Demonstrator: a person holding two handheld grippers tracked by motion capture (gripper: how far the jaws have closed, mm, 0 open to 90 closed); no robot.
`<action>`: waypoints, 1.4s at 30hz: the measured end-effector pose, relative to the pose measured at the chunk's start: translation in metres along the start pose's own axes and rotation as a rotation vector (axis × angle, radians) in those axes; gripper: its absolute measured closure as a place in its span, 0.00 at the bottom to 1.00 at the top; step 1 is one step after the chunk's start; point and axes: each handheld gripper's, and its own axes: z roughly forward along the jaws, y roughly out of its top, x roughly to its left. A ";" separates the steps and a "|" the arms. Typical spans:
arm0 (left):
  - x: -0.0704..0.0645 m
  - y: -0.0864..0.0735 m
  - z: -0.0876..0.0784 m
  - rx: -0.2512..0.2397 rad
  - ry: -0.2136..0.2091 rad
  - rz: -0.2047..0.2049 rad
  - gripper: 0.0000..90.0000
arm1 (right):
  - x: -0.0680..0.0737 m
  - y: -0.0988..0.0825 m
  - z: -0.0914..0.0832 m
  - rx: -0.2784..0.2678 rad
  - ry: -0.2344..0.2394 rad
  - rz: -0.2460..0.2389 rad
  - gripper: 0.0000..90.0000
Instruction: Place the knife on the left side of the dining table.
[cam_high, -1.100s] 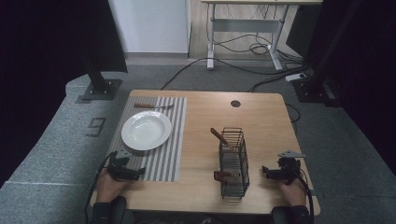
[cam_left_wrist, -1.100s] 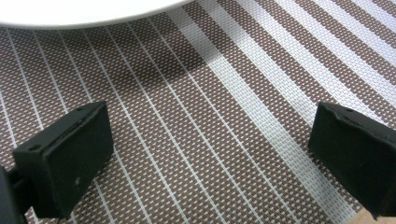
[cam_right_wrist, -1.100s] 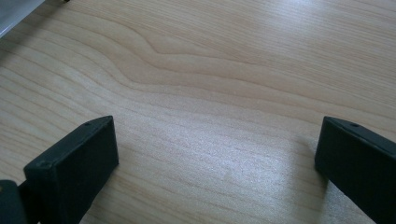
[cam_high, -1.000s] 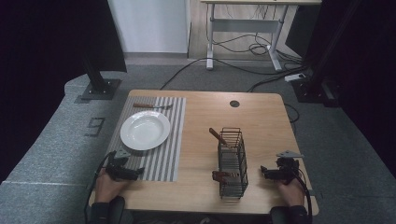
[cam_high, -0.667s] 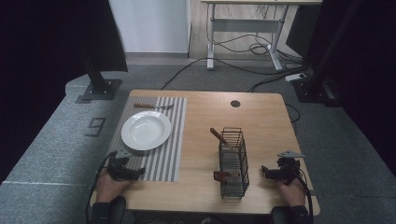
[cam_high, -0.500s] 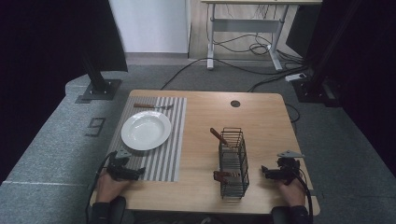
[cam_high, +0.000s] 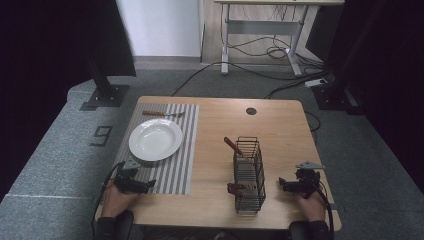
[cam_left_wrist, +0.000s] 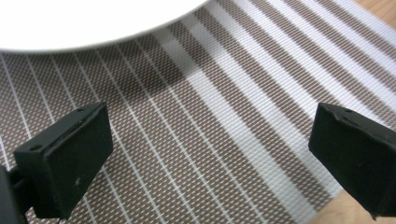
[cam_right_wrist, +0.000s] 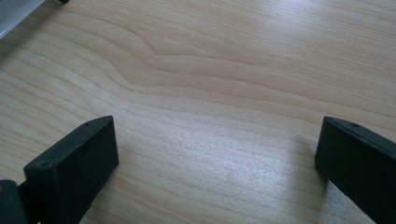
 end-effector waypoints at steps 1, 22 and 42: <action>0.000 0.000 0.000 0.000 0.000 0.000 0.00 | 0.000 0.000 0.000 0.000 0.000 0.000 0.00; -0.017 0.051 -0.024 -0.095 -0.110 -0.045 0.05 | 0.001 0.000 0.000 0.000 -0.003 0.003 0.00; -0.054 0.112 -0.031 -0.200 -0.214 -0.091 0.01 | 0.001 0.000 0.000 0.000 -0.003 0.003 0.00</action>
